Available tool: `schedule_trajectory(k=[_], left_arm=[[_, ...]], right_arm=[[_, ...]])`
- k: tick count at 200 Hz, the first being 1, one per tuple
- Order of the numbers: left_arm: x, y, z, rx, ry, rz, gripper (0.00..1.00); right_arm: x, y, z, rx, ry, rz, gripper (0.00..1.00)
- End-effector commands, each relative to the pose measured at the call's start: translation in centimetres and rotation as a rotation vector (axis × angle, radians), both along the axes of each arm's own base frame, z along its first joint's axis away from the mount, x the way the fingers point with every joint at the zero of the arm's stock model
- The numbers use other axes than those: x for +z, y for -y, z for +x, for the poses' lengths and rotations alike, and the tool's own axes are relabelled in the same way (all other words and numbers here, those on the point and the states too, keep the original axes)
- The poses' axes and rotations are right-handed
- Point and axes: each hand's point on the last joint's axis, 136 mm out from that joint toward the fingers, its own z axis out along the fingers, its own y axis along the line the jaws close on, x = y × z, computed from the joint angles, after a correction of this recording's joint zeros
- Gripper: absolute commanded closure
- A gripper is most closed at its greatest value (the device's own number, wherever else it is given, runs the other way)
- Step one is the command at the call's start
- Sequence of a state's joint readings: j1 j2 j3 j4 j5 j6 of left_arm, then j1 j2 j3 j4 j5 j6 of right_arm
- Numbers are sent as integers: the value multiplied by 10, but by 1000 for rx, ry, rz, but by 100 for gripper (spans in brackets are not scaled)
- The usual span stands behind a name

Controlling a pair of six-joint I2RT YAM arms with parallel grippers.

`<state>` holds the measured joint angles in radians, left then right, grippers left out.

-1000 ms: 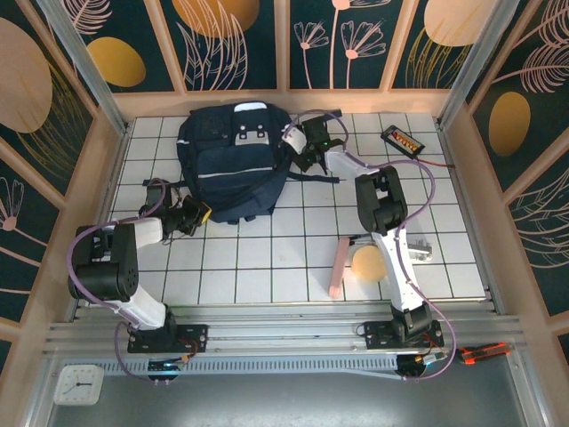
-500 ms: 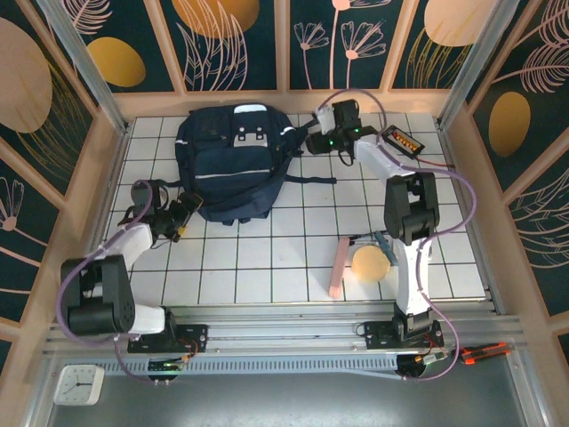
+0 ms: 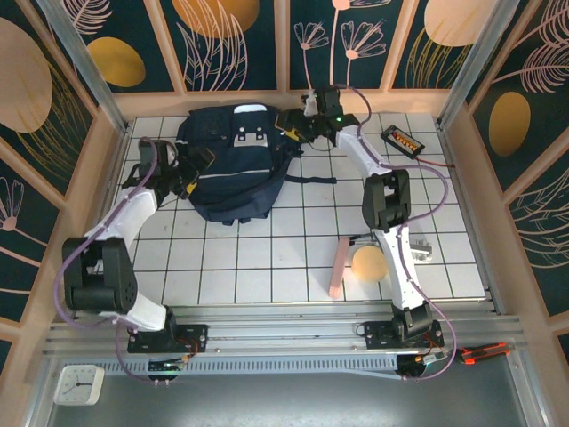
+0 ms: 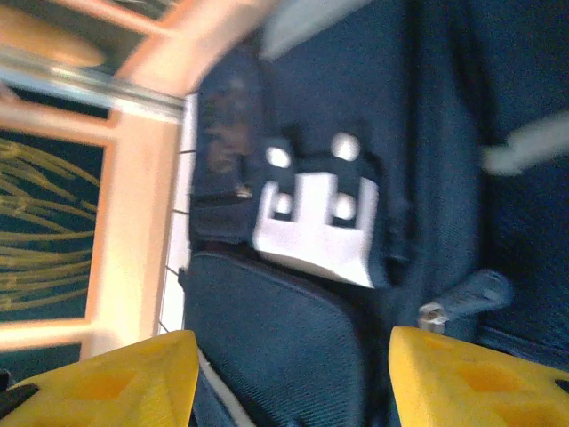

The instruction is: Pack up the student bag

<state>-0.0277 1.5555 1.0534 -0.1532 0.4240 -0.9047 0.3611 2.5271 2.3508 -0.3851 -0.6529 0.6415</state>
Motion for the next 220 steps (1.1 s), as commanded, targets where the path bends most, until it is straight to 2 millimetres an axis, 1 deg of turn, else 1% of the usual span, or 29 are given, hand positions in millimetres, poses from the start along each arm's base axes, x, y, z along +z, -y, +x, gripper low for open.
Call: schedule_trajectory(k=[1, 28, 43, 50, 51, 53, 70, 81, 85, 95, 112, 131, 156, 175, 193, 196, 198, 202, 220], left_arm=[[-3, 21, 5, -39, -36, -94, 1], [-24, 29, 9, -24, -79, -176, 1], [-35, 37, 11, -39, -99, -215, 2], [-34, 39, 12, -40, -94, -226, 1], [-39, 40, 12, -38, -107, -227, 1], [-44, 40, 13, -37, -115, -230, 2], [-60, 46, 15, -25, -160, -251, 1], [-68, 49, 17, -15, -188, -276, 2], [-74, 50, 16, -1, -213, -281, 1], [-86, 52, 13, 23, -268, -292, 1], [-99, 57, 13, 47, -321, -315, 2], [-103, 61, 19, 80, -336, -342, 1], [-98, 65, 20, 98, -344, -353, 2], [-96, 57, 8, 114, -358, -303, 1], [-107, 52, -16, 120, -401, -273, 1], [-105, 52, -17, 118, -394, -273, 2], [-113, 51, -25, 120, -414, -269, 1], [-118, 50, -34, 122, -430, -265, 1], [-134, 45, -67, 125, -476, -242, 2]], right_arm=[[-13, 0, 1, -71, -165, 82, 41], [-45, -5, -5, -78, -230, 69, 42], [-62, -8, -14, -72, -264, 39, 42], [-68, -8, -18, -71, -275, 23, 42], [-70, -8, -19, -72, -279, 19, 42], [-72, -9, -21, -70, -283, 15, 42], [-84, -11, -32, -65, -304, -10, 42], [-88, -11, -37, -64, -311, -21, 42], [-90, -10, -38, -65, -312, -25, 42], [-91, -11, -41, -63, -315, -30, 42], [-92, -11, -45, -54, -313, -41, 42], [-95, -12, -50, -46, -317, -53, 42], [-97, -11, -57, -51, -326, -55, 42], [-102, -7, -62, -72, -340, -66, 42], [-104, -1, -60, -103, -340, -78, 42], [-105, 0, -60, -109, -343, -81, 42], [-105, 0, -59, -112, -343, -79, 42], [-105, 1, -57, -117, -341, -76, 42], [-101, 2, -48, -138, -338, -50, 44]])
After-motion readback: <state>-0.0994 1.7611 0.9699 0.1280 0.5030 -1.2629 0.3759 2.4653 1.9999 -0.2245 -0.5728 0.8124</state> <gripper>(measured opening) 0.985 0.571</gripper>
